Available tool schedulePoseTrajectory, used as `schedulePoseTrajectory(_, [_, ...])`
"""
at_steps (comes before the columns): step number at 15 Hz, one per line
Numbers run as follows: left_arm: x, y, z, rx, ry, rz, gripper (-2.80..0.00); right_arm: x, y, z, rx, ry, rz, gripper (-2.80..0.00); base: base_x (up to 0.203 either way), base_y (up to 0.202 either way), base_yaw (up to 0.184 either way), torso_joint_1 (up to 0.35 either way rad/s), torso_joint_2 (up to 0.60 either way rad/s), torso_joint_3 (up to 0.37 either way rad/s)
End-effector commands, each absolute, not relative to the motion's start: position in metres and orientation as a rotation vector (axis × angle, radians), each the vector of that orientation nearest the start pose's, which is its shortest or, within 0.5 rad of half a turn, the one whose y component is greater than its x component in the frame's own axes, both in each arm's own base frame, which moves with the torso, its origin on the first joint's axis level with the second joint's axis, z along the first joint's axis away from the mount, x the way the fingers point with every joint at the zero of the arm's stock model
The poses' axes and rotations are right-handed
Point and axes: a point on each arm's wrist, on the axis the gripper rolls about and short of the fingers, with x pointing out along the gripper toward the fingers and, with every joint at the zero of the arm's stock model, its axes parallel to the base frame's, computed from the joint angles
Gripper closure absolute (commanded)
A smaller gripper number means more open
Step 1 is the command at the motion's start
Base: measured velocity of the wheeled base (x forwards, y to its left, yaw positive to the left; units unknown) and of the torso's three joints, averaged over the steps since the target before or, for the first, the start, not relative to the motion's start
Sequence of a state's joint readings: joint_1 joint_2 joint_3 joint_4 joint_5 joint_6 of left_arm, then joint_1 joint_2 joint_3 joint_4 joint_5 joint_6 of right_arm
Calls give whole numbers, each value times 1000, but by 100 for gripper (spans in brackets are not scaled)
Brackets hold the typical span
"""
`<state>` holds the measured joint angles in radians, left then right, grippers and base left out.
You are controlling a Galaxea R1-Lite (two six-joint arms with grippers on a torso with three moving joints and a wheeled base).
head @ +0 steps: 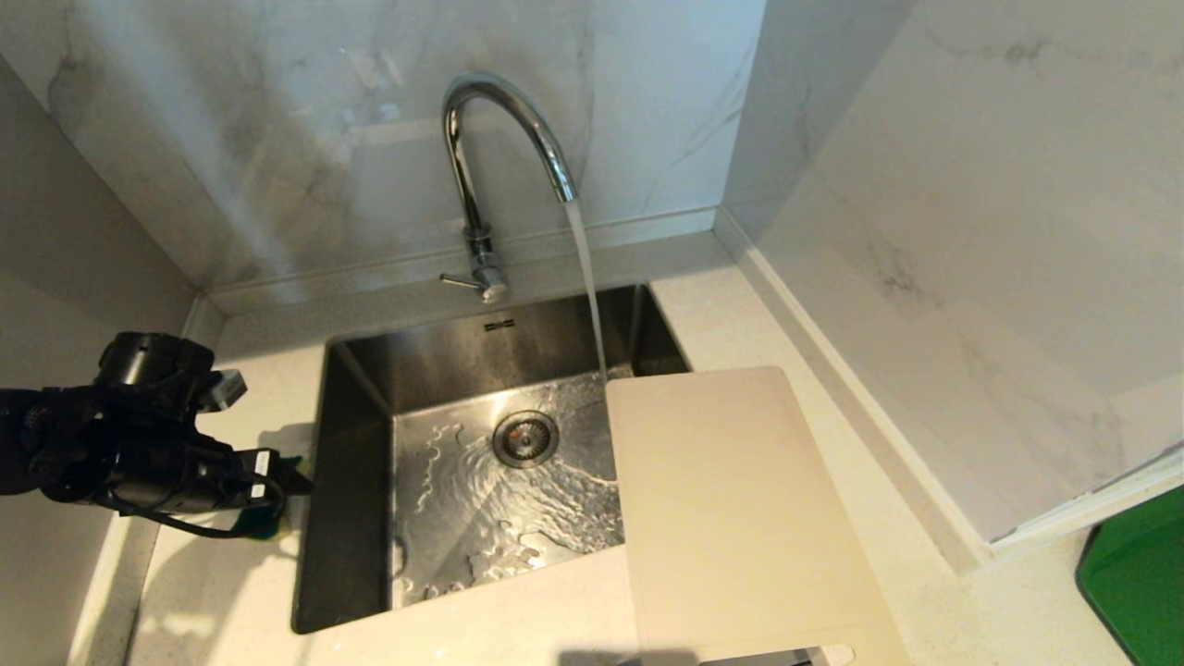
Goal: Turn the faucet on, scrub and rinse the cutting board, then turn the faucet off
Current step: Pick up the cleaning cloth
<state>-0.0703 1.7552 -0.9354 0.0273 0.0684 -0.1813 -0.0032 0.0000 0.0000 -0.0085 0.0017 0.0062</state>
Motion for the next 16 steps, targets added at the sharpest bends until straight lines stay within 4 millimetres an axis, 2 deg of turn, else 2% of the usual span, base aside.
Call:
schedulePoseTrajectory(1, [303,-18,137,-138,856,44,-280,-23,0,76,6,-11,-2,0,0,0,0,0,0,0])
schedulePoseTrajectory(8, [308,-7,131,-190,870,59,-280,-23,0,76,6,-11,-2,0,0,0,0,0,0,0])
schedulePoseTrajectory(16, [311,-8,133,-235,866,21,-280,-23,0,76,6,-9,-2,0,0,0,0,0,0,0])
